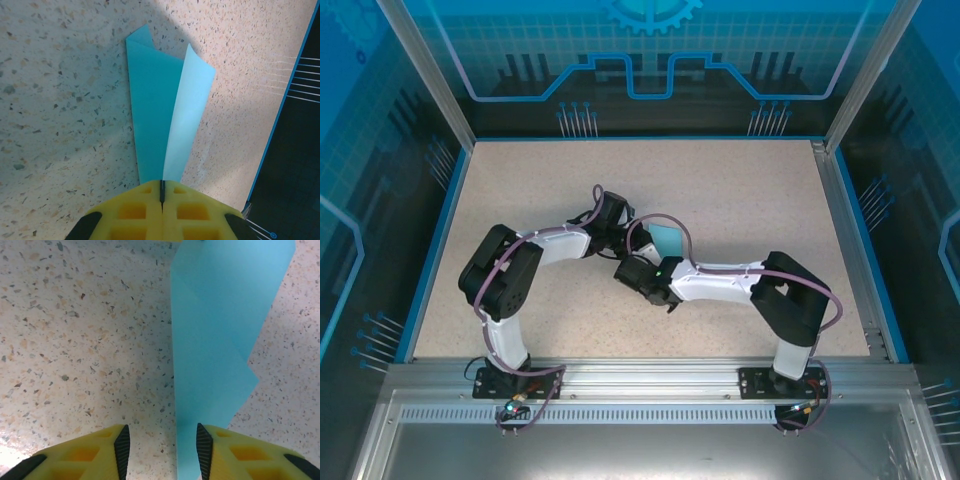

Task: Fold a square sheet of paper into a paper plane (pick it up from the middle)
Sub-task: Fold the wing for the fifth time at the center of the table.

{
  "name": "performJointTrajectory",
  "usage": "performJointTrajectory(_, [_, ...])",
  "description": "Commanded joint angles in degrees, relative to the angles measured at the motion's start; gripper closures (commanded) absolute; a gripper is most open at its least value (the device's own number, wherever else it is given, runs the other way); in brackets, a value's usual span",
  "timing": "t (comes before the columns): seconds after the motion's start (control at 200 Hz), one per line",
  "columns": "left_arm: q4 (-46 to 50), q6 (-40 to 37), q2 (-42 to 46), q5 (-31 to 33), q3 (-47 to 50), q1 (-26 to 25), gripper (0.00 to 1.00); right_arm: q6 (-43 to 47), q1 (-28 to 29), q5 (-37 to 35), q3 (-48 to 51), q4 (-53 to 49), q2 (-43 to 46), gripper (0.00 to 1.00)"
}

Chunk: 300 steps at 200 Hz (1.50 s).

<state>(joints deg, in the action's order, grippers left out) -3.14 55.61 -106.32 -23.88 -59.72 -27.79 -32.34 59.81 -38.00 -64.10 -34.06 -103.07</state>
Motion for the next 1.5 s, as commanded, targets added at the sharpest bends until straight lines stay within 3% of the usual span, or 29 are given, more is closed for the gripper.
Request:
performJointTrajectory(0.0, [0.4, 0.45, 2.11, -0.29, 0.75, 0.46, 0.96, -2.2, 0.65, -4.08, -1.43, -3.83, -1.47, 0.6])
performJointTrajectory(0.7, [0.73, 0.54, 2.17, -0.58, 0.64, 0.41, 0.96, -3.48, 0.67, -7.14, -3.21, -5.64, -5.09, 0.72])
performJointTrajectory(1.496, [1.03, 0.29, 2.57, -0.79, 1.1, 0.41, 0.96, -3.96, 0.13, -7.41, -4.2, -4.96, -6.18, 0.72])
